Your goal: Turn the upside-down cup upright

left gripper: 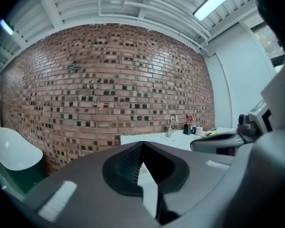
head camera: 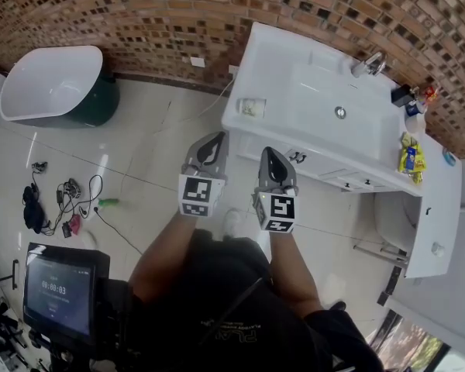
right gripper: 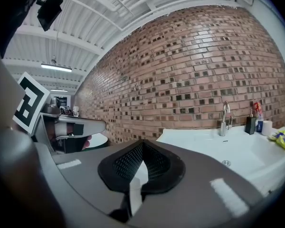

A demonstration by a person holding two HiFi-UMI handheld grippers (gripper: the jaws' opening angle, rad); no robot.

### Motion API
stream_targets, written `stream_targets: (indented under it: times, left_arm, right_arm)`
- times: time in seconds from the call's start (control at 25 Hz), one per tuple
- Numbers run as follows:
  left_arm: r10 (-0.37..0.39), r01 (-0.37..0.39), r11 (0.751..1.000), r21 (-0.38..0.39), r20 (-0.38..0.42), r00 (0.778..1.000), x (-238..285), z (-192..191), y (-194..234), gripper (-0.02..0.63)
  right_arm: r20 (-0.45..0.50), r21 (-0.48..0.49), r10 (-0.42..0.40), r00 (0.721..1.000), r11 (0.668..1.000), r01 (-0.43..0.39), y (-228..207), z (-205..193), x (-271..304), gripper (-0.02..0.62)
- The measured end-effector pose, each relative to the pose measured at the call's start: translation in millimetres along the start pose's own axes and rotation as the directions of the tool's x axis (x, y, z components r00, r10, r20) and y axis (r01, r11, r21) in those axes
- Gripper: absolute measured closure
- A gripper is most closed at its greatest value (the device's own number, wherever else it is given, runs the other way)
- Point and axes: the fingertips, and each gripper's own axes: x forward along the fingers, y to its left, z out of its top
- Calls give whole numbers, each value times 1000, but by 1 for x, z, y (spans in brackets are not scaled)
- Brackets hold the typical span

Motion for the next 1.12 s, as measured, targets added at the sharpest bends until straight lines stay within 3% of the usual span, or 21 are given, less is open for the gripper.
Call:
stream_targets:
  times: [0.44,0.76,0.96,1.12]
  left_arm:
    - [7,-7,1000,-16,-38,999,36,-15,31,607]
    - [-48,43,997,-67,-74,996,67,-36,46,607]
    - [-84,78,995,-61,-104,991,78,-46,53,609]
    - [-93,87,995,-59,-118,989,90,-50,60,607]
  right_arm:
    - [-97,20,4,995,1000,-3,-8,-25,45,583]
    - [-210,37,-87,974,995,97,-33,-51,83,581]
    - [-264,34,-132,955,989,146,-46,-64,105,581]
    - [-306,11,-127,943,991,137,-53,-72,124,563]
